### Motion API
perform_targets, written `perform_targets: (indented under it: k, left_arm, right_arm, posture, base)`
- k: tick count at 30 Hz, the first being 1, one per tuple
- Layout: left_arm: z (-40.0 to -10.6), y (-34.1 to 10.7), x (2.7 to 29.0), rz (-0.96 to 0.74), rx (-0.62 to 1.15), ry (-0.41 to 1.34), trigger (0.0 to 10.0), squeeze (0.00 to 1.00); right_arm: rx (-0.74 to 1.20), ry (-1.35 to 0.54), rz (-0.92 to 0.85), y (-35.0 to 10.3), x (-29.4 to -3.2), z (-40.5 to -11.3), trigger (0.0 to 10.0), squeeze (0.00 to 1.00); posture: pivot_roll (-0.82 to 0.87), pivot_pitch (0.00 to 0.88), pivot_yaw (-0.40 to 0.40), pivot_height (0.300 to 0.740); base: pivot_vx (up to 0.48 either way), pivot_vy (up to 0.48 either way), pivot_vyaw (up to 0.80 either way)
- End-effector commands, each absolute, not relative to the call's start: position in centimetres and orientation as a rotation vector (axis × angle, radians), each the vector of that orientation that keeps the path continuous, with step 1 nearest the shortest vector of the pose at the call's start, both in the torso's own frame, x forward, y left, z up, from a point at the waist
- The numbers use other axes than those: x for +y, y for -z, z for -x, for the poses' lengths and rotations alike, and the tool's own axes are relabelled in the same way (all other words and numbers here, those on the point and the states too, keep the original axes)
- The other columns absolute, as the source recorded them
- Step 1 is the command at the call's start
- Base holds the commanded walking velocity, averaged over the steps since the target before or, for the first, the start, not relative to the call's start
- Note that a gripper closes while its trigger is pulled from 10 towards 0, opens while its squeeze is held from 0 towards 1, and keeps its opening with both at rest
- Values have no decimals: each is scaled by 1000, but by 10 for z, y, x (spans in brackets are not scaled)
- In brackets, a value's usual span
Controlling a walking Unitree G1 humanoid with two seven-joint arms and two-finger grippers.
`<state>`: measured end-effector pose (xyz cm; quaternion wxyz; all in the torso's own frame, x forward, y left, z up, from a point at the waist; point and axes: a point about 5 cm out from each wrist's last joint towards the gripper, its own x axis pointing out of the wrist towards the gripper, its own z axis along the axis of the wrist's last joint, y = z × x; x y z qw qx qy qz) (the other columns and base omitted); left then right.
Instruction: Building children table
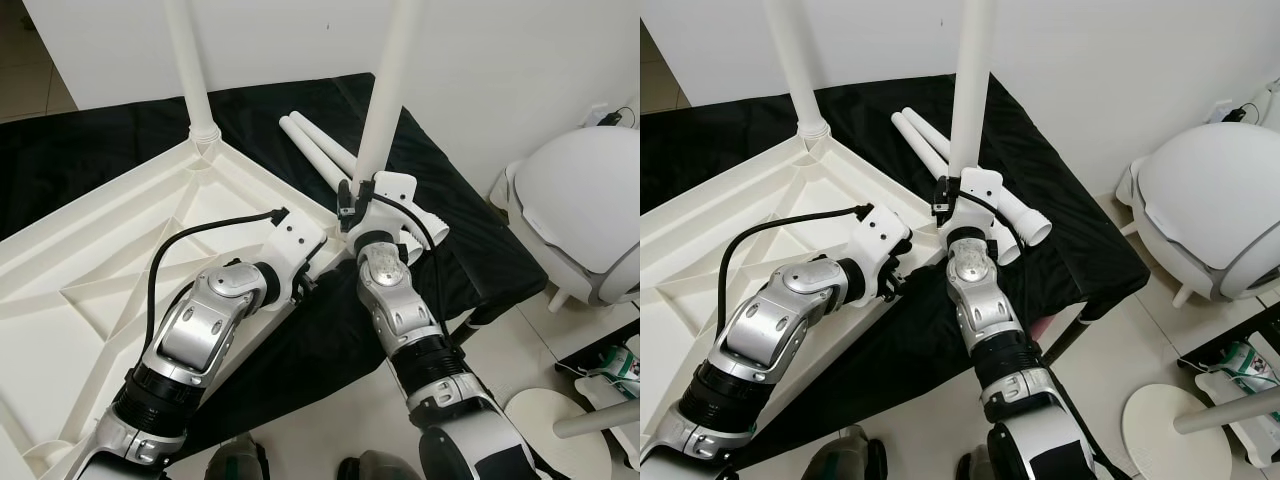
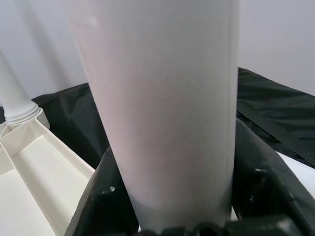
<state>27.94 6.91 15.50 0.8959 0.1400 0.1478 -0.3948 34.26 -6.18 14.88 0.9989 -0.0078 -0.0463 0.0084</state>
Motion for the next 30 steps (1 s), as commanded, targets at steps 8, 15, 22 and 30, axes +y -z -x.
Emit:
perform_targets:
  k: [8,15,22,30]
  left_arm:
    - [-284,-158,70,-306,295,779,10000,0]
    - [-284,-158,70,-307,294,778,10000,0]
    - [-283,-157,69,-305,294,781,10000,0]
    - [-284,-158,67,-305,292,786,10000,0]
  right_arm:
    - [18,96,-40,-123,-77,-343,10000,0]
    - [22,109,-52,-122,-79,-344,10000,0]
    - [-3,81,-83,-126,-82,-346,10000,1000]
    - [-43,38,-110,-130,-86,-348,10000,1000]
  posture:
    - [-24,0,-14,740]
    - [-20,0,-16,740]
    - [-22,0,-16,740]
    - [-26,0,-17,740]
  base:
    - [0,0,0]
    - [0,0,0]
    - [0,0,0]
    - [0,0,0]
